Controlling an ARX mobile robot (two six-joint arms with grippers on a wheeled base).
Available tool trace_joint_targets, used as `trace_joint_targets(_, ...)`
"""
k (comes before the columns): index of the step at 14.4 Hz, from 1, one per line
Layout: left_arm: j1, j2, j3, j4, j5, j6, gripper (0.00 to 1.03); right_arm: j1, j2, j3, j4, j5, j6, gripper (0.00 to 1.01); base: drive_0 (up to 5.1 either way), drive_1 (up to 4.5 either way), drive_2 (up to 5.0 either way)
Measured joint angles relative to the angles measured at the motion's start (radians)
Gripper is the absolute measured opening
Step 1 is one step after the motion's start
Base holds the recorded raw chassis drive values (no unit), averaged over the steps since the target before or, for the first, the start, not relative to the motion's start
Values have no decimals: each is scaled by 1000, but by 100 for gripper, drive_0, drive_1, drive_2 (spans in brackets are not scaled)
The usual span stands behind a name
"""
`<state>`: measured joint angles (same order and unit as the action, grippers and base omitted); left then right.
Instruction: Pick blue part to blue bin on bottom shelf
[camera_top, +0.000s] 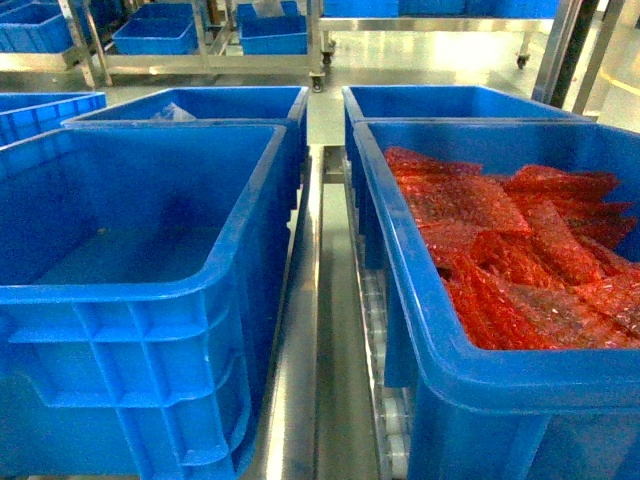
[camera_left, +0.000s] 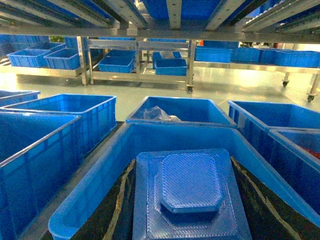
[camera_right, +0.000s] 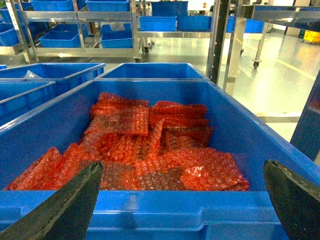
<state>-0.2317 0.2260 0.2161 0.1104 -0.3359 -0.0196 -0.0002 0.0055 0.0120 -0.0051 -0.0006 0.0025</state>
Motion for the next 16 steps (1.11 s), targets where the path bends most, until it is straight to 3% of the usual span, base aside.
trace_joint_targets(10, 0, 0, 0, 0, 0, 0, 44, 0, 0, 0, 0, 0, 0, 98, 0, 0, 0)
trace_joint_targets(11, -35, 29, 52, -167, -100, 26, 44, 0, 0, 0, 0, 0, 0, 98, 0, 0, 0)
trace_joint_targets(12, -45, 85, 87, -238, -175, 50, 44, 0, 0, 0, 1, 0, 0, 98, 0, 0, 0)
trace_joint_targets(14, 0, 154, 97, -158, -163, 76, 44, 0, 0, 0, 0, 0, 0, 98, 0, 0, 0)
trace_joint_targets(16, 32, 299, 146, 8, -127, 86, 44, 0, 0, 0, 0, 0, 0, 98, 0, 0, 0)
